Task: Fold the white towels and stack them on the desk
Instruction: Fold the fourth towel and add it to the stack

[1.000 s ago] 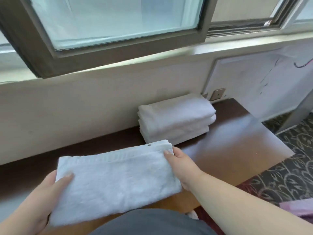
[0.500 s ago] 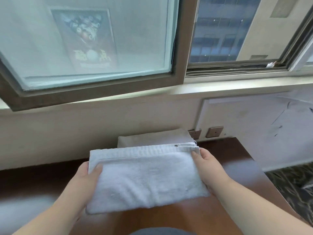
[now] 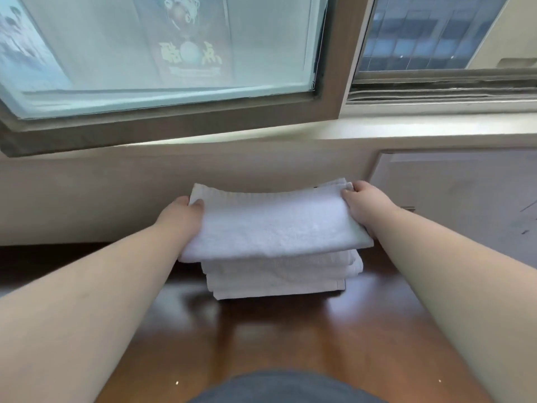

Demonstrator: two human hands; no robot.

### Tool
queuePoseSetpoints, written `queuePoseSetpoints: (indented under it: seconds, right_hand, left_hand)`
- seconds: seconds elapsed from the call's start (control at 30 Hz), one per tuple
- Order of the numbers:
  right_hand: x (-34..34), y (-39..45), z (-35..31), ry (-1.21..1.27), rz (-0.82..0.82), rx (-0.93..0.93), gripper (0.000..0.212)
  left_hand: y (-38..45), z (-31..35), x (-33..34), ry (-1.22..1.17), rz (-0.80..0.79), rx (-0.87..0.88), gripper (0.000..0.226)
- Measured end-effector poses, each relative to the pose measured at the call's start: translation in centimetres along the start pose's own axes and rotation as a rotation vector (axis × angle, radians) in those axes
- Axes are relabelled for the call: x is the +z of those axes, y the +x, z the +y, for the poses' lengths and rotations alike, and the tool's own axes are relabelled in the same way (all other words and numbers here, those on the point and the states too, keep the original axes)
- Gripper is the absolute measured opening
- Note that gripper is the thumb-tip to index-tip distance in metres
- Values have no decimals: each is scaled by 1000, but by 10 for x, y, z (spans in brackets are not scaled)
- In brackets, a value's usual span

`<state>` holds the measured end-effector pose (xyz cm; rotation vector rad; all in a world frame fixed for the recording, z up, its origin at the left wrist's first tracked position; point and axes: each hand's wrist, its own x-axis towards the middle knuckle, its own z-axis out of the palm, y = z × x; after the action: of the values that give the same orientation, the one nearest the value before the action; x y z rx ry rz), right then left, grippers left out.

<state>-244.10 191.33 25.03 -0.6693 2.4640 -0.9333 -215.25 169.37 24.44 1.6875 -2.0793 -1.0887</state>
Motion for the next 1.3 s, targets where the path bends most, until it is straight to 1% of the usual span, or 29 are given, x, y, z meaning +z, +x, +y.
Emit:
queuePoseSetpoints:
  seconds: [0.07,0.17,0.27,0.4,0.53,0.63,0.7,0.73,0.8,0.87,0.97,1.07,1.13,1.17,1.23,1.27,1.3]
  right_hand:
    - [3,17,0,-69,-17,7,41]
    - [10,37,9,-131,-31,31,40]
    - [21,51,24,-166,-53,82,42]
    - [41,58,39,-157,-80,141,45]
    - [51,57,42,-65,-32,157,46]
    - [48,46,51,35,12,177,60]
    - [49,34,60,31,14,148,71]
    - [51,29,63,16,10,129,73]
    - [59,24,68,-17,-1,98,67]
    - [67,23,68,-52,-3,91,60]
    - [69,28,65,-17,-12,120,61]
    - [62,35,71,58,-58,245,81]
    - [59,33,76,88,-123,357,92]
    - [59,31,78,89,-157,390,93]
    - [60,28,81,57,-187,406,89]
    - [62,27,80,51,-167,404,86]
    - [63,25,77,54,-118,381,84]
  left_hand:
    - [17,3,10,77,12,0,46]
    - [35,5,29,195,-6,-29,54]
    - [48,7,46,256,-28,-44,57]
    - [59,-9,60,323,-69,-75,58]
    - [66,-20,63,230,-35,-110,57]
    - [55,-32,65,92,19,-143,59]
    - [41,-46,64,21,50,-82,62]
    - [34,-52,64,18,52,-38,61]
    - [30,-61,66,38,49,12,56]
    - [29,-61,70,61,35,2,53]
    - [31,-55,75,59,15,-45,60]
    - [34,-54,75,-7,15,-174,71]
    - [32,-55,74,-4,-52,-312,81]
    - [29,-56,74,-1,-100,-355,84]
    - [26,-55,74,-16,-159,-384,85]
    - [24,-53,73,-35,-160,-398,85]
    - [22,-48,73,-33,-128,-398,86]
